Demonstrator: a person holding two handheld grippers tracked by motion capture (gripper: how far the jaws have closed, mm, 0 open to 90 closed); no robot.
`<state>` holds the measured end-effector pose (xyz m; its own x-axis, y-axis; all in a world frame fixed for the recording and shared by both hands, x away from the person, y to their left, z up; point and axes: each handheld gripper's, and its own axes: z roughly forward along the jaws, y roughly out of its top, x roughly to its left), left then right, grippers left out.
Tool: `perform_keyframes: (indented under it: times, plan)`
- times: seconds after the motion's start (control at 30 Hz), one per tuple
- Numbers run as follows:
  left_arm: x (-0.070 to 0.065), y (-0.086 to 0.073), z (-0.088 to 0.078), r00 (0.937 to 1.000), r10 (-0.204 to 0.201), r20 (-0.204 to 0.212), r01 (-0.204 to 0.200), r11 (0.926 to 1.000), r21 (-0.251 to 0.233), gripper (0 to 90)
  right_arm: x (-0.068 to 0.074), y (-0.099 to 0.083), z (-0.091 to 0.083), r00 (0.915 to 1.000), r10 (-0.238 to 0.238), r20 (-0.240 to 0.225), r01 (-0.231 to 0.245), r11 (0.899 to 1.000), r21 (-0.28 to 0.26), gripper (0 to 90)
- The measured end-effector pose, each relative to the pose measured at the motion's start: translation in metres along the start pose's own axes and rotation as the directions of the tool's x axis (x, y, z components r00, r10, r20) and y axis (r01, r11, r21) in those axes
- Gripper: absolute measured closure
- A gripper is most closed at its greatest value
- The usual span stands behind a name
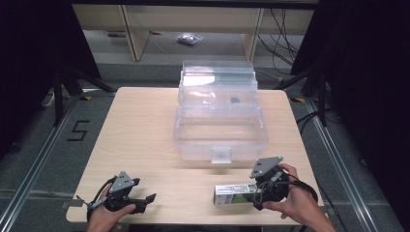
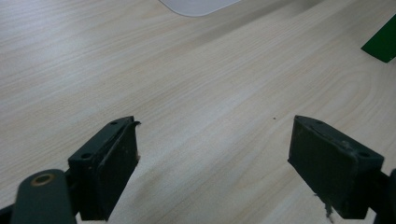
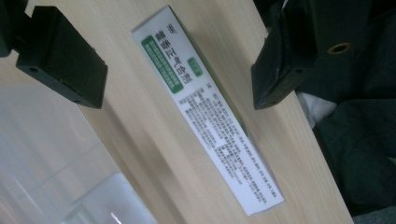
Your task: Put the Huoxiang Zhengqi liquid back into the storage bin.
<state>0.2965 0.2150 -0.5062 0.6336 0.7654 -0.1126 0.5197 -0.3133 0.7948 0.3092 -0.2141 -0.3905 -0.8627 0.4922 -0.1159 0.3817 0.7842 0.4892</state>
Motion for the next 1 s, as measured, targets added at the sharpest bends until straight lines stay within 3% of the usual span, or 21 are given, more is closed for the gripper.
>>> perform_keyframes:
  times: [0.1,0.13,0.23,0.3,0.33,0.47,0.5,0.73,0.77,0.9,0.93,0.97,1.0]
  plan:
    - [0.001,0.001,-0.001,1.0,0.001,0.007,-0.001,0.9999,0.016,15.1,0.002,0.004,0.003,0.9996,-0.021,-0.02,0.021,1.0,0.019,21.5]
    - [0.001,0.001,-0.001,1.0,0.0,0.006,0.0,0.9999,0.013,15.1,0.003,0.008,0.008,0.9987,-0.043,-0.027,0.044,0.998,0.033,21.6]
    - [-0.001,0.0,0.001,0.9999,-0.017,0.003,0.017,0.9998,-0.013,15.1,0.004,0.011,0.012,0.9987,-0.04,-0.032,0.041,0.998,0.051,22.1]
    - [0.001,0.001,-0.001,1.0,0.004,0.008,-0.004,0.9999,0.016,15.1,0.004,0.014,0.017,0.9972,-0.059,-0.045,0.062,0.996,0.057,22.3]
    - [0.0,0.0,0.0,0.9998,-0.02,0.006,0.02,0.9998,-0.007,15.0,0.005,0.016,0.021,0.9956,-0.077,-0.055,0.08,0.995,0.064,22.8]
    - [0.0,0.0,0.0,0.9998,-0.019,0.006,0.019,0.9998,-0.009,15.1,0.006,0.018,0.026,0.9937,-0.09,-0.066,0.095,0.993,0.071,23.5]
    - [0.001,0.001,-0.001,1.0,-0.003,0.003,0.003,1.0,0.005,15.0,0.008,0.02,0.028,0.9939,-0.086,-0.069,0.092,0.992,0.082,24.0]
    - [0.0,0.001,0.0,0.9998,-0.019,0.006,0.019,0.9998,-0.008,15.1,0.01,0.021,0.035,0.9894,-0.115,-0.089,0.124,0.987,0.102,25.7]
    - [0.001,0.001,-0.001,1.0,-0.002,0.004,0.002,1.0,0.005,15.1,0.009,0.021,0.036,0.9876,-0.126,-0.094,0.136,0.985,0.105,25.8]
    - [0.0,0.0,0.0,0.9998,-0.017,0.007,0.017,0.9998,-0.012,15.1,0.012,0.023,0.042,0.9865,-0.129,-0.101,0.143,0.98,0.139,26.9]
    - [0.0,0.0,0.0,0.9999,-0.013,0.005,0.013,0.9999,-0.008,15.0,0.011,0.024,0.043,0.9836,-0.149,-0.102,0.162,0.978,0.133,27.4]
    - [0.0,0.0,0.0,0.9999,-0.016,0.006,0.016,0.9998,-0.011,15.0,0.012,0.025,0.044,0.9849,-0.132,-0.112,0.149,0.976,0.158,28.1]
    - [0.0,0.0,0.0,0.9998,-0.017,0.006,0.017,0.9998,-0.008,15.0,0.009,0.026,0.046,0.9789,-0.162,-0.125,0.181,0.971,0.158,28.8]
